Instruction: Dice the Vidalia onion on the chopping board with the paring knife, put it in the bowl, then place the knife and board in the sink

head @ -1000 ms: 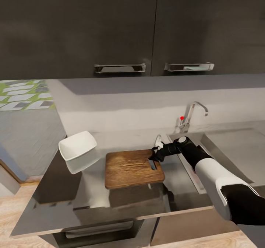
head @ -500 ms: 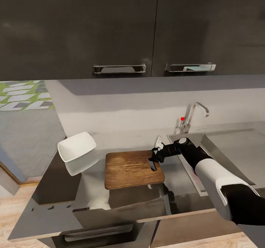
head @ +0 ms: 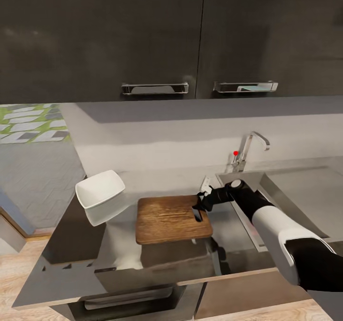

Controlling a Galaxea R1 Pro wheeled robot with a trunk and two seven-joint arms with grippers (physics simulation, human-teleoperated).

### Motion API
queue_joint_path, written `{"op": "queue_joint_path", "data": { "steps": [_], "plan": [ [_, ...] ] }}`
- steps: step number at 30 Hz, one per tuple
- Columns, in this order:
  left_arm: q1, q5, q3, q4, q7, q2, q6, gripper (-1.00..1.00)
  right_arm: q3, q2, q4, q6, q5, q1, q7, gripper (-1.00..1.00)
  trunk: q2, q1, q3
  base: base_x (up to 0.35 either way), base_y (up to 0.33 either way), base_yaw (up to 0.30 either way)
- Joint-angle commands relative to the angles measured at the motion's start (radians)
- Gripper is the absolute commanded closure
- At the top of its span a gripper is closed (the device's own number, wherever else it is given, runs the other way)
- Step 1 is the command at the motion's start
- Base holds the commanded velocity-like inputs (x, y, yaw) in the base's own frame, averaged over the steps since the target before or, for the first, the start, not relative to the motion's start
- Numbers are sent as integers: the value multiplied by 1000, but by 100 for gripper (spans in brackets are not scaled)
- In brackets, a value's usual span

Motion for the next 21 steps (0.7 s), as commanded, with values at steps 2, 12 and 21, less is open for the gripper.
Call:
{"op": "queue_joint_path", "data": {
  "steps": [2, 12, 21],
  "plan": [
    [0, 0, 0, -1, 0, 0, -2, -100, 0, 1, 5, 5, 1, 0, -6, 100, -2, 1, -2, 0, 0, 0],
    [0, 0, 0, 0, 0, 0, -2, -100, 1, 2, 46, 5, 1, 0, -65, 100, -2, 1, -2, 0, 0, 0],
    [0, 0, 0, 0, 0, 0, -2, -100, 3, 5, 58, 5, 0, 0, -89, 100, -2, 1, -2, 0, 0, 0]
  ]
}}
